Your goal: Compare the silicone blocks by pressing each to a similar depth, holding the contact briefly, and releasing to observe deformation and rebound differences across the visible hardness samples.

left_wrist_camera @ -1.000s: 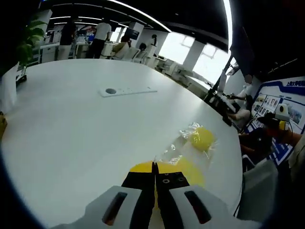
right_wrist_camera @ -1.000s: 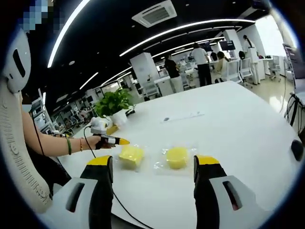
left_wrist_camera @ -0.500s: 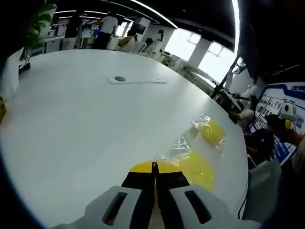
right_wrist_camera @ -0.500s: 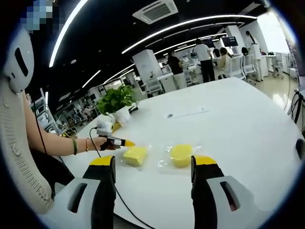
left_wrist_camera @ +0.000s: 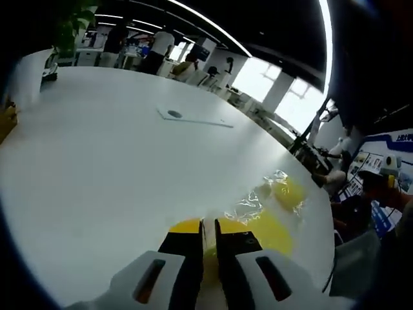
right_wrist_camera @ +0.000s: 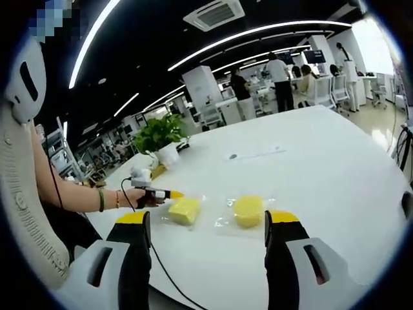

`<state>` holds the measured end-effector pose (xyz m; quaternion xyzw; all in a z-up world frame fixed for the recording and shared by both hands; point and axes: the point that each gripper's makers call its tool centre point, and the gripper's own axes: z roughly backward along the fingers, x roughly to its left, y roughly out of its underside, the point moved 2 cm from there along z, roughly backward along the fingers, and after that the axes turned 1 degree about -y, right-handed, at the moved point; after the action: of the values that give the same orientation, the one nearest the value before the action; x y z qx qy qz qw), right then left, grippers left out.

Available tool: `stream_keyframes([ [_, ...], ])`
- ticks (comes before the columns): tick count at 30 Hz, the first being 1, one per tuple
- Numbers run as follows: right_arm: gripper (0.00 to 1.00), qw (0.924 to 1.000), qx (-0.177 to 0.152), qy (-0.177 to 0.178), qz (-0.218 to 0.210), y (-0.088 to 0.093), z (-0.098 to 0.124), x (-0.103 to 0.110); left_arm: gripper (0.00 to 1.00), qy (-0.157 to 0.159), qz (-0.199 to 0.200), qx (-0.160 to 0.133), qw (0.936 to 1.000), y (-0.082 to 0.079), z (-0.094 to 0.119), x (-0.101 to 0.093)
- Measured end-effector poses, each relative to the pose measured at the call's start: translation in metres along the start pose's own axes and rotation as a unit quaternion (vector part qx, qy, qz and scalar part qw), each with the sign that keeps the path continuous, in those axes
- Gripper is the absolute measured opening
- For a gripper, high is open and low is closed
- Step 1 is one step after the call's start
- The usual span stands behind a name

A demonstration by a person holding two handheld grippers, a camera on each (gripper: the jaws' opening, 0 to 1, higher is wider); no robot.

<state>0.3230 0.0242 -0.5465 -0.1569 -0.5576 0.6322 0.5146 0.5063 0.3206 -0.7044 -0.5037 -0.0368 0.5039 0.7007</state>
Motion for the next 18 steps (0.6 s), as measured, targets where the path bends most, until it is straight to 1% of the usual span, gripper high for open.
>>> stream_keyframes([
  [2, 0.67, 1.0000, 0.000, -0.002, 0.004, 0.000, 0.000, 0.000, 0.10, -0.016, -0.012, -0.002, 0.9998, 0.000, 0.003, 0.002],
  [4, 0.68, 1.0000, 0.001, -0.006, 0.002, 0.001, 0.000, 0.001, 0.18, -0.025, -0.016, -0.005, 0.9995, 0.000, 0.007, 0.002],
  [6, 0.69, 0.9999, 0.000, -0.011, 0.003, 0.001, 0.001, 0.003, 0.24, -0.030, -0.022, -0.009, 0.9993, -0.001, 0.012, 0.000],
  [8, 0.70, 0.9998, 0.003, -0.017, 0.004, 0.001, 0.001, 0.006, 0.27, -0.034, -0.027, -0.020, 0.9989, -0.003, 0.017, -0.001],
  [11, 0.71, 0.9995, -0.005, -0.030, 0.001, -0.003, 0.001, 0.012, 0.34, -0.043, -0.036, -0.030, 0.9980, -0.005, 0.027, -0.006],
  [14, 0.72, 0.9991, -0.012, -0.040, 0.004, -0.007, 0.001, 0.016, 0.40, -0.048, -0.036, -0.051, 0.9969, -0.011, 0.039, -0.016],
  [15, 0.72, 0.9989, -0.014, -0.044, 0.005, -0.008, 0.001, 0.018, 0.41, -0.045, -0.039, -0.061, 0.9964, -0.013, 0.045, -0.023],
  [18, 0.73, 0.9982, -0.020, -0.055, 0.012, -0.012, 0.003, 0.023, 0.43, -0.045, -0.049, -0.074, 0.9950, -0.016, 0.059, -0.038],
])
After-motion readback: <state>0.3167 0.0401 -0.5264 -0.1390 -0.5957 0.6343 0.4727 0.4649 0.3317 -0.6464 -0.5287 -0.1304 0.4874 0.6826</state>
